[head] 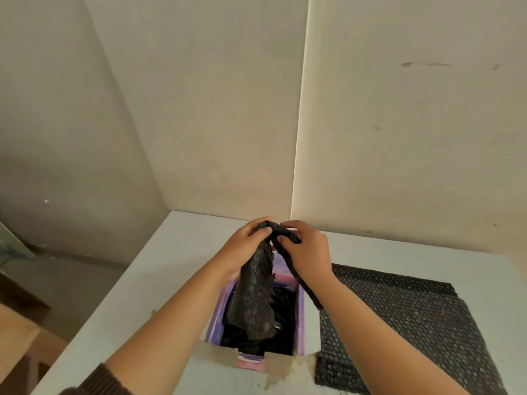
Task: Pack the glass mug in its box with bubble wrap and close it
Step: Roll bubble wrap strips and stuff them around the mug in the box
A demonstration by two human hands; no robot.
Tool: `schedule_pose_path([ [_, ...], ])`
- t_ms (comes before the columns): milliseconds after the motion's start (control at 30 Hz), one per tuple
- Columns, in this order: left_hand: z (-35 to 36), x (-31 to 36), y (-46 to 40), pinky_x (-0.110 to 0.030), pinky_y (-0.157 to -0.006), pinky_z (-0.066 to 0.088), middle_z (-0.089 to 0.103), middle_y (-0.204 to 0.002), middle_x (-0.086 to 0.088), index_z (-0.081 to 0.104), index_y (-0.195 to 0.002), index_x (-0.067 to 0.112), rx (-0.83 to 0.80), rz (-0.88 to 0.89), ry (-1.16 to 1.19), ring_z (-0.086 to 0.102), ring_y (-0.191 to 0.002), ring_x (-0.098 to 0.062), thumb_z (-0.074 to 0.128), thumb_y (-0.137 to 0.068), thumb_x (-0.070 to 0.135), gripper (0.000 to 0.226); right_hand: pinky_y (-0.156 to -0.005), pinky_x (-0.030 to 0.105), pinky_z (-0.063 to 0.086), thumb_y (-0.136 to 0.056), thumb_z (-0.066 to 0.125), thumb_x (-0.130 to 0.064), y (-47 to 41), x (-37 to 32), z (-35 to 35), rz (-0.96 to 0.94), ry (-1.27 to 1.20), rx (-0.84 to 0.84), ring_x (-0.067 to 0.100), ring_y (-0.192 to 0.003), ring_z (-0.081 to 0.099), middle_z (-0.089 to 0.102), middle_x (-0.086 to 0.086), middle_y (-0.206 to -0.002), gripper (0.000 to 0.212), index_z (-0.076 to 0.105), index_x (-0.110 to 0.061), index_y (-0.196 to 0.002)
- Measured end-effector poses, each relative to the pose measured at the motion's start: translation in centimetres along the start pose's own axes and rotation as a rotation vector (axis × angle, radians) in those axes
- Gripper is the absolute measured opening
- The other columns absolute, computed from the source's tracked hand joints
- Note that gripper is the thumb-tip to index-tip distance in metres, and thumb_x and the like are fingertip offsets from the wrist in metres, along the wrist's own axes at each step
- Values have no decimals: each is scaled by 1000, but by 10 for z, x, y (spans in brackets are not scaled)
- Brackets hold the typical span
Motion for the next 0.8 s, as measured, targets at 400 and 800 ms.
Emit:
schedule_pose_path([
  [400, -48, -20, 9, -32, -89, 49, 58, -111, 5, 48, -117, 38, 288, 43, 308, 58, -102, -13, 38, -99, 40, 21, -93, 11, 39, -101, 34, -30, 40, -30, 88, 68, -289, -358, -3, -117, 48, 50, -18, -132, 39, 37, -35, -140],
  [800, -35, -55, 12, -32, -65, 47, 57, -82, -8, 57, -103, 15, 279, -314, 785, 56, -75, -23, 49, -87, 40, 31, -96, 16, 42, -84, 65, -38, 91, 12, 91, 149, -263, -445, -10, -120, 46, 45, -28, -135, 75, 21, -44, -144],
])
Point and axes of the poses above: each hand's wrist, its own y-axis away from the middle knuckle, its own z-axis out of the palm, x = y × z, the point moved 5 cm from there along -y, towards the middle knuckle
